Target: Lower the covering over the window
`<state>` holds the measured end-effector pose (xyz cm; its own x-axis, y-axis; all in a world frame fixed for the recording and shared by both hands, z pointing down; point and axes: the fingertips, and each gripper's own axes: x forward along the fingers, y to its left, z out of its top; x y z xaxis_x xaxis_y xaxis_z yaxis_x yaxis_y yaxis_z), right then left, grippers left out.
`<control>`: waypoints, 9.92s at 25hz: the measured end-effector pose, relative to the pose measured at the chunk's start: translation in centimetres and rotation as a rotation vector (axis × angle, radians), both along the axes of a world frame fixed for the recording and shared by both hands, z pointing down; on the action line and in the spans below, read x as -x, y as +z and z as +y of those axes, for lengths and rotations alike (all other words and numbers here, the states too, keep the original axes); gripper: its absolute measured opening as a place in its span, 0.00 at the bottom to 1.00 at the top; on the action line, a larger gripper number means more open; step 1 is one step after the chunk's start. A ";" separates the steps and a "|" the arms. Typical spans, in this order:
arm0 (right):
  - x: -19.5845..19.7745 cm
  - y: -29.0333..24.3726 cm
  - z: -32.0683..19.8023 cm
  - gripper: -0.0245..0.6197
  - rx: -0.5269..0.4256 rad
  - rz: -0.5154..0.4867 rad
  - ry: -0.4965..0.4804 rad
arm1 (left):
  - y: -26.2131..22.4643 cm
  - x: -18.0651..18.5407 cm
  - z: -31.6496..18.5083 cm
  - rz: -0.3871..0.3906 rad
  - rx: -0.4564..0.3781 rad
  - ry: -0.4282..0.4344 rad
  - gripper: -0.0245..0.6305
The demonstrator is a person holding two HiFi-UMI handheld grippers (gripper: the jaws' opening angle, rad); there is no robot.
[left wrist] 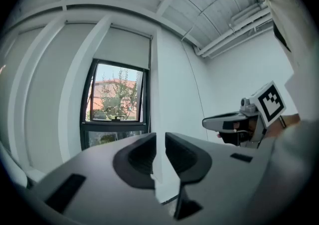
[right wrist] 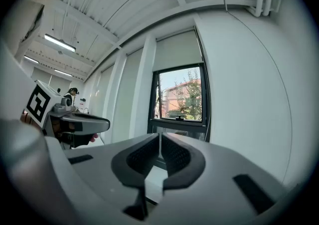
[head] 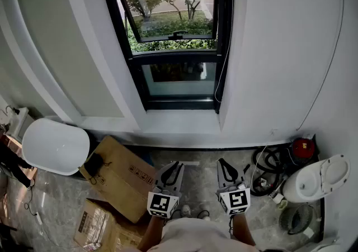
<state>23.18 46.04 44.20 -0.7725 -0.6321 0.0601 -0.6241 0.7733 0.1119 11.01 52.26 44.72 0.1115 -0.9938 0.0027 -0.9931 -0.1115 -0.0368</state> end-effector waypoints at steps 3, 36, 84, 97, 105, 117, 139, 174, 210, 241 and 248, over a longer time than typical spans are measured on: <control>2.0 0.0 -1.0 0.04 0.003 -0.029 0.005 | 0.0 1.9 -1.1 -0.003 -0.009 0.002 0.13; 12.0 1.1 -15.1 0.10 0.023 -0.006 0.008 | 1.1 11.4 -15.4 -0.003 0.006 0.009 0.13; 16.1 2.3 -41.3 0.12 0.055 -0.014 -0.041 | 1.6 14.2 -41.0 -0.032 0.029 -0.022 0.16; 21.7 1.9 -48.2 0.13 0.061 -0.017 0.038 | 1.4 20.4 -48.7 -0.047 0.040 0.056 0.16; 24.4 1.8 -51.7 0.13 0.067 0.002 0.103 | 1.2 23.6 -52.8 -0.028 0.045 0.110 0.16; 23.5 1.1 -56.5 0.13 0.053 0.011 0.306 | 1.0 22.6 -60.3 -0.021 0.057 0.334 0.18; 16.5 0.6 -61.0 0.15 0.069 0.018 0.490 | 1.1 11.3 -68.9 -0.025 0.045 0.584 0.18; 14.1 1.1 -62.1 0.15 0.095 0.014 0.520 | 2.3 3.7 -79.0 -0.103 0.043 0.594 0.21; 18.6 -10.1 -62.3 0.19 -0.169 0.009 0.377 | 3.7 7.2 -69.3 -0.036 0.098 0.654 0.06; 21.1 -11.5 -62.5 0.03 -0.075 -0.250 0.228 | 9.4 8.1 -64.8 -0.041 0.227 0.677 0.06; 21.3 -8.6 -62.8 0.03 -0.027 -0.241 0.225 | 12.2 8.5 -64.5 -0.051 0.285 0.672 0.06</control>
<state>1.90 -16.77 35.64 -0.6035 -0.7873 -0.1265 -0.7897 0.6121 -0.0414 2.49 -12.22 56.94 0.6901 -0.6707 0.2721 -0.7045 -0.7086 0.0403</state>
